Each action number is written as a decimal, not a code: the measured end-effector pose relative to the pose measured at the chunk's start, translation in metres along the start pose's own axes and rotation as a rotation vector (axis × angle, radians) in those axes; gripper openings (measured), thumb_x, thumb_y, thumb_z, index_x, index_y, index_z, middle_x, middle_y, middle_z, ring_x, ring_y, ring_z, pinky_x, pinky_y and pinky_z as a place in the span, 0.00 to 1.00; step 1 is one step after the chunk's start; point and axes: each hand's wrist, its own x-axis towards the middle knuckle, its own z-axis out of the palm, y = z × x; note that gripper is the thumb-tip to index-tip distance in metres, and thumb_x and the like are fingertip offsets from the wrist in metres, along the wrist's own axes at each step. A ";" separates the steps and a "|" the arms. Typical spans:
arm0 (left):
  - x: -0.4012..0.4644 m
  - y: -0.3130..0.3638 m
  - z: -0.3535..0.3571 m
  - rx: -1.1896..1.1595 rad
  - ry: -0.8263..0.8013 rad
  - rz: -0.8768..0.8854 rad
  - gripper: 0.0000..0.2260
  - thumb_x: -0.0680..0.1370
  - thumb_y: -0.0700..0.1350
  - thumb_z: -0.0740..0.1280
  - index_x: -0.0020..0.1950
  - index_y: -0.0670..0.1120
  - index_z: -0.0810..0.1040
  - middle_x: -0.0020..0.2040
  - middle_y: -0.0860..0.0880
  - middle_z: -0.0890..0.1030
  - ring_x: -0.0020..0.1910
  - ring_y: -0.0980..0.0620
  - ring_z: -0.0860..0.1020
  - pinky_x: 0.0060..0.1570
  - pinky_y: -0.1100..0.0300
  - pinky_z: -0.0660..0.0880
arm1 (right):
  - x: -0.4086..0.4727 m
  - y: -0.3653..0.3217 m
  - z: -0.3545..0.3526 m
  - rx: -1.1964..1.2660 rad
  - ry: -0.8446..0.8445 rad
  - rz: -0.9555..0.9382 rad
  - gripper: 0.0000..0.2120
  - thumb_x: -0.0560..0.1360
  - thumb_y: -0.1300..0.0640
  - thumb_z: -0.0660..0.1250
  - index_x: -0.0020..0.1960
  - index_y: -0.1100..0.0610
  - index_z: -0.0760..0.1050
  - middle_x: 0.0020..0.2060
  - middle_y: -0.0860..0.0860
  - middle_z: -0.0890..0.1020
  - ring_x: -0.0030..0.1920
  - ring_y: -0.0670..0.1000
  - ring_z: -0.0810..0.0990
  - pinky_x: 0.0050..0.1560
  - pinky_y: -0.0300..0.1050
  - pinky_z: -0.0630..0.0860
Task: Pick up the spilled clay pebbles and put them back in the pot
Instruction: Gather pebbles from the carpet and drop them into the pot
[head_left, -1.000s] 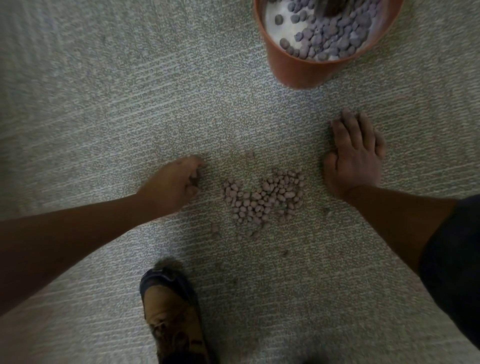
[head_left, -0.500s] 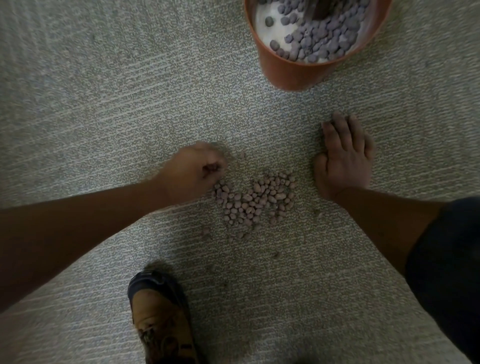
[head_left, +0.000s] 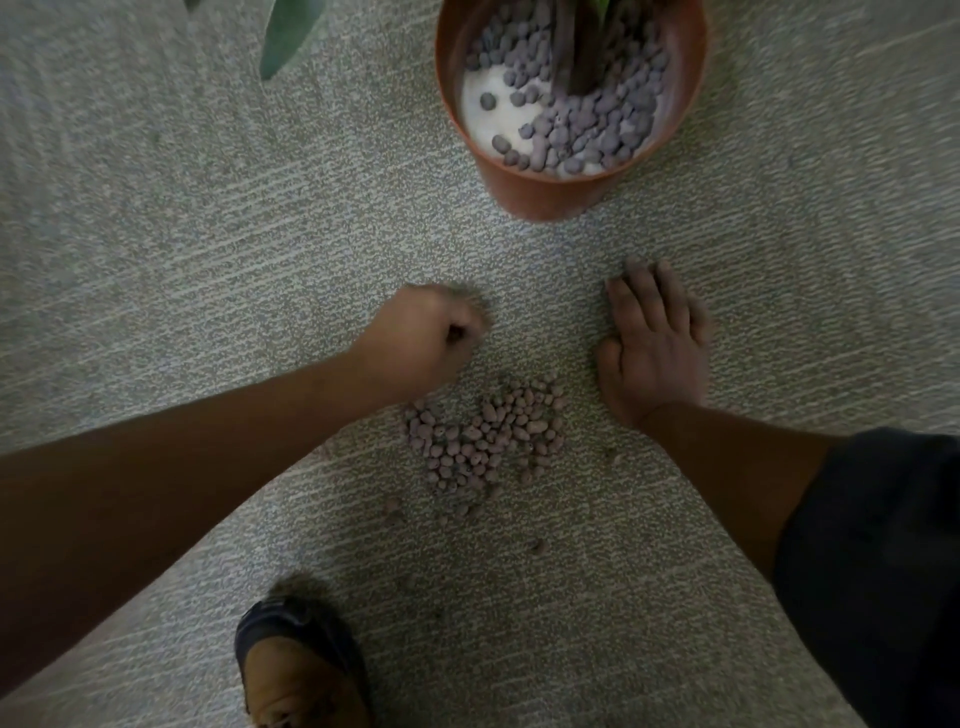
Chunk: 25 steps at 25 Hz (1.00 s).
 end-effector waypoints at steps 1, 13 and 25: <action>0.006 0.018 -0.012 -0.044 0.094 0.085 0.05 0.76 0.34 0.70 0.46 0.41 0.86 0.43 0.46 0.84 0.43 0.49 0.82 0.45 0.54 0.79 | 0.000 -0.001 0.000 -0.006 -0.002 0.000 0.30 0.76 0.48 0.56 0.78 0.50 0.60 0.80 0.50 0.59 0.81 0.56 0.53 0.76 0.56 0.48; 0.073 0.057 -0.085 0.264 0.387 0.187 0.10 0.77 0.41 0.69 0.57 0.43 0.82 0.57 0.44 0.80 0.58 0.45 0.78 0.53 0.54 0.76 | -0.001 0.000 0.002 -0.021 -0.019 0.001 0.29 0.78 0.47 0.55 0.78 0.49 0.58 0.81 0.49 0.57 0.81 0.55 0.51 0.77 0.53 0.44; -0.005 0.022 0.048 0.251 -0.433 0.018 0.29 0.71 0.52 0.74 0.69 0.49 0.69 0.63 0.47 0.70 0.61 0.45 0.72 0.54 0.48 0.76 | -0.001 0.000 0.002 -0.008 0.005 0.004 0.29 0.76 0.49 0.56 0.77 0.50 0.60 0.80 0.49 0.59 0.81 0.56 0.53 0.76 0.56 0.50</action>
